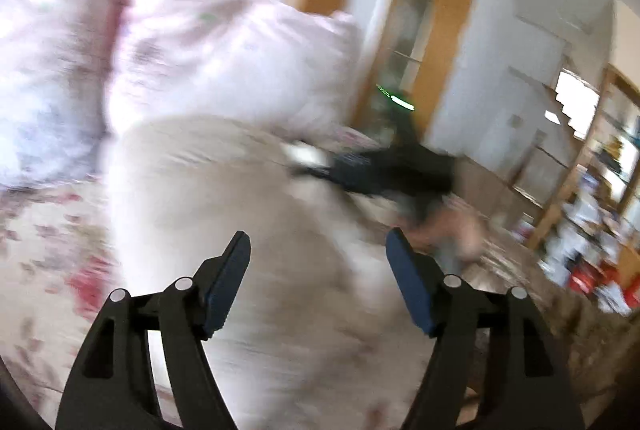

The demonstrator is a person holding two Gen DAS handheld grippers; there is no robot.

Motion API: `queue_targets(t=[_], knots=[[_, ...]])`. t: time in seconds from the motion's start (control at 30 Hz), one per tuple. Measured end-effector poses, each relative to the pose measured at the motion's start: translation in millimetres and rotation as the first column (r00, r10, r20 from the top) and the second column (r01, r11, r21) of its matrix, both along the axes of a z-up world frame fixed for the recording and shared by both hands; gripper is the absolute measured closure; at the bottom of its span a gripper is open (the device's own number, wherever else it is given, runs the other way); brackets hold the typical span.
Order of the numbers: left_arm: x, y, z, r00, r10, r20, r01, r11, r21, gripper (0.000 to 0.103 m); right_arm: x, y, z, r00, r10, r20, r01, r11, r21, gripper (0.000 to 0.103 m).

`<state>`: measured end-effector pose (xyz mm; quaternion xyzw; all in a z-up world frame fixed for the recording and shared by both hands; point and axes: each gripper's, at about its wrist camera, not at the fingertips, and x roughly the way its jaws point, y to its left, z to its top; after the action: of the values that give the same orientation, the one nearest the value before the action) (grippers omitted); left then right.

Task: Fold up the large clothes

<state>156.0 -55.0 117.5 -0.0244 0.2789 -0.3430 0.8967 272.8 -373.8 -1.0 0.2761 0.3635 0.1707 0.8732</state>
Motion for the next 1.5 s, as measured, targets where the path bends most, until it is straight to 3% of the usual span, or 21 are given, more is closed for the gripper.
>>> queue_targets(t=[0.13,0.33,0.7,1.17,1.27,1.4,1.5], knots=[[42,27,-7,0.989,0.14,-0.056,-0.139,0.99,0.026,0.032,-2,-4,-5,1.0,-0.023,0.006,0.023,0.999,0.024,0.088],[90,31,-35,0.962,0.237,-0.133,-0.227,0.97,0.089,0.034,0,-4,-4,0.999,-0.032,0.014,0.032,0.999,0.014,0.088],[118,23,-66,0.949,0.219,-0.225,-0.209,0.976,0.065,0.032,15,-10,-21,0.992,-0.112,-0.057,0.109,0.993,-0.056,0.088],[148,16,-100,0.924,0.172,-0.341,-0.158,0.985,0.068,0.022,25,-19,-44,0.981,-0.145,-0.13,0.139,0.989,-0.053,0.09],[147,19,-100,0.927,0.161,-0.338,-0.153,0.987,0.051,0.021,26,-18,-45,0.981,-0.142,-0.134,0.137,0.989,-0.051,0.09],[136,26,-77,0.954,0.172,-0.245,-0.182,0.983,-0.015,0.03,26,-18,-45,0.981,-0.141,-0.132,0.134,0.989,-0.057,0.09],[143,31,-76,0.947,0.203,-0.247,-0.216,0.976,-0.023,0.03,27,-18,-46,0.981,-0.139,-0.133,0.134,0.99,-0.049,0.09]])
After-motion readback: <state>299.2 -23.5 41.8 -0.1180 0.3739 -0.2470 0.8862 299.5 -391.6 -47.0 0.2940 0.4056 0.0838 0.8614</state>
